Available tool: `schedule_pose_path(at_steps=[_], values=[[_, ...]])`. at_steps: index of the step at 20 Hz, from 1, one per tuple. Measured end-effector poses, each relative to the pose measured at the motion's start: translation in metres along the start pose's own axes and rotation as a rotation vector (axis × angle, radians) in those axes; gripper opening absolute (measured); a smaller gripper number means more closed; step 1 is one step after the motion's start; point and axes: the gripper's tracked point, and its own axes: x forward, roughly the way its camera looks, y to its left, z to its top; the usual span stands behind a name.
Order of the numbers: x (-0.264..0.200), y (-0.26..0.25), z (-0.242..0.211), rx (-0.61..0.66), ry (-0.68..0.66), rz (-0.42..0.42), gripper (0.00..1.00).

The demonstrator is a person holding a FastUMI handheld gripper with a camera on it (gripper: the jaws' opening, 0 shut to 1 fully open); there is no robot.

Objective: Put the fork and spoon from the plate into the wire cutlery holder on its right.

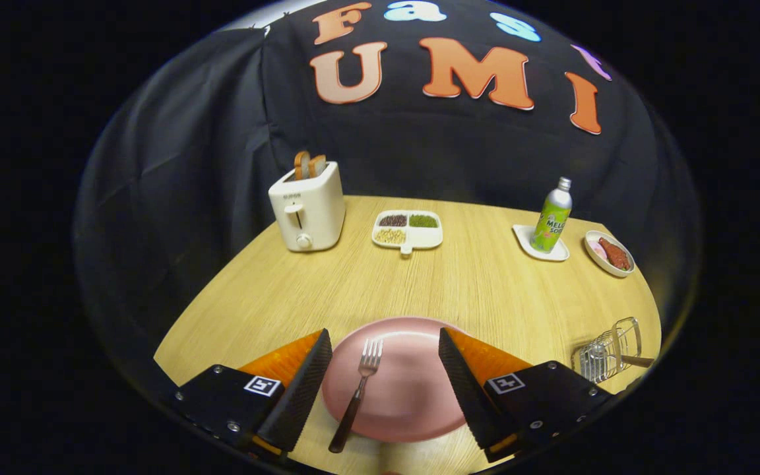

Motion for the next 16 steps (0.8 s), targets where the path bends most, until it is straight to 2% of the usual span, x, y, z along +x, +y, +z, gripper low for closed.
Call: schedule_pose_path(at_steps=[3, 4, 6, 9, 13, 14, 15, 16], values=[[0.015, -0.006, -0.048, -0.072, 0.191, -0.022, 0.98], [0.020, -0.001, -0.058, -0.078, 0.240, 0.000, 0.98], [0.023, 0.008, -0.072, -0.070, 0.308, 0.033, 0.97], [0.027, 0.011, -0.084, -0.097, 0.365, 0.036, 0.91], [0.028, 0.020, -0.096, -0.073, 0.448, 0.047, 0.70], [0.031, 0.020, -0.097, -0.077, 0.457, 0.041, 0.60], [0.033, 0.020, -0.099, -0.082, 0.470, 0.032, 0.55], [0.034, 0.020, -0.102, -0.082, 0.485, 0.028, 0.43]])
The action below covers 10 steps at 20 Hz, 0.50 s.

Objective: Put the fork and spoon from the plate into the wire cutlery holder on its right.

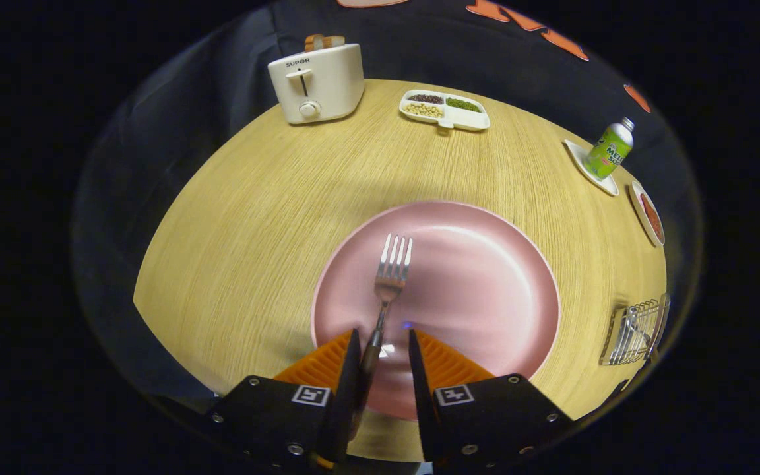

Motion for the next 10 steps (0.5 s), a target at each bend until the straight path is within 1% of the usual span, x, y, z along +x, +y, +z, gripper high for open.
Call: schedule_pose_path(at_steps=[1, 2, 3, 4, 6, 8, 10], values=[[0.0002, 0.0000, -0.0018, 0.003, 0.012, -0.004, 0.38], [0.0008, 0.0008, -0.0037, 0.005, 0.020, -0.009, 0.26], [0.0005, -0.0029, -0.0040, 0.009, 0.025, -0.030, 0.20], [0.0017, -0.0060, -0.0042, 0.016, 0.026, -0.045, 0.12], [0.0019, -0.0045, -0.0045, 0.044, 0.028, -0.027, 0.09], [-0.0011, -0.0006, -0.0014, 0.105, 0.019, 0.012, 0.06], [-0.0076, -0.0016, 0.0002, 0.124, 0.017, 0.043, 0.05]])
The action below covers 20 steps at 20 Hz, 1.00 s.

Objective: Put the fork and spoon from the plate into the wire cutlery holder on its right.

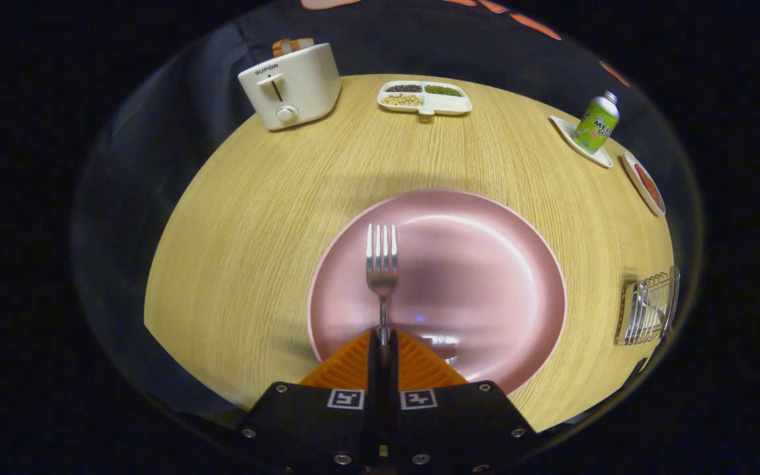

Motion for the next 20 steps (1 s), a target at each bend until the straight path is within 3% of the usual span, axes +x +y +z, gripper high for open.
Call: schedule_pose_path(at_steps=[7, 20], values=[[-0.055, -0.053, 0.024, 0.028, -0.142, -0.064, 0.05], [-0.172, -0.201, 0.045, 0.101, -0.360, -0.229, 0.05]])
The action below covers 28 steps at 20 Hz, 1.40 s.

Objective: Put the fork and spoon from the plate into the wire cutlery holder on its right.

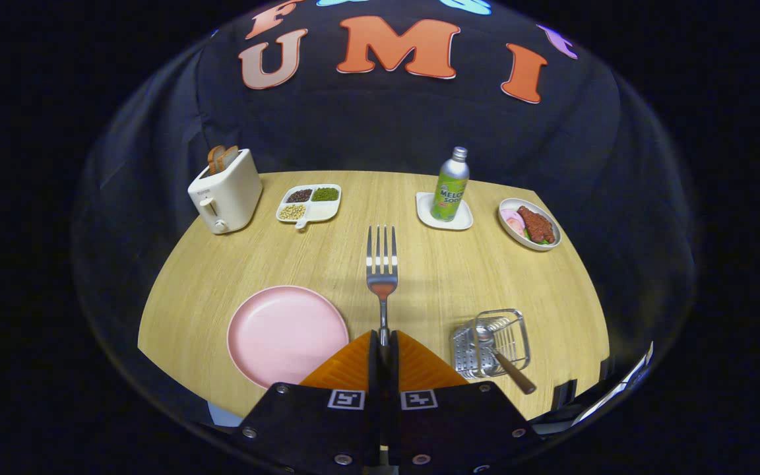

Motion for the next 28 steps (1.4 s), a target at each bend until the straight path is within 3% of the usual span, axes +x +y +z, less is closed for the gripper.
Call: schedule_pose_path(at_steps=[4, 10, 17, 28], values=[[-0.016, -0.051, 0.001, -0.020, -0.005, -0.064, 0.05], [-0.013, -0.102, -0.030, -0.033, 0.099, -0.114, 0.05], [-0.003, -0.108, -0.068, -0.083, 0.227, -0.093, 0.05], [-0.002, -0.115, -0.064, -0.117, 0.264, -0.077, 0.07]])
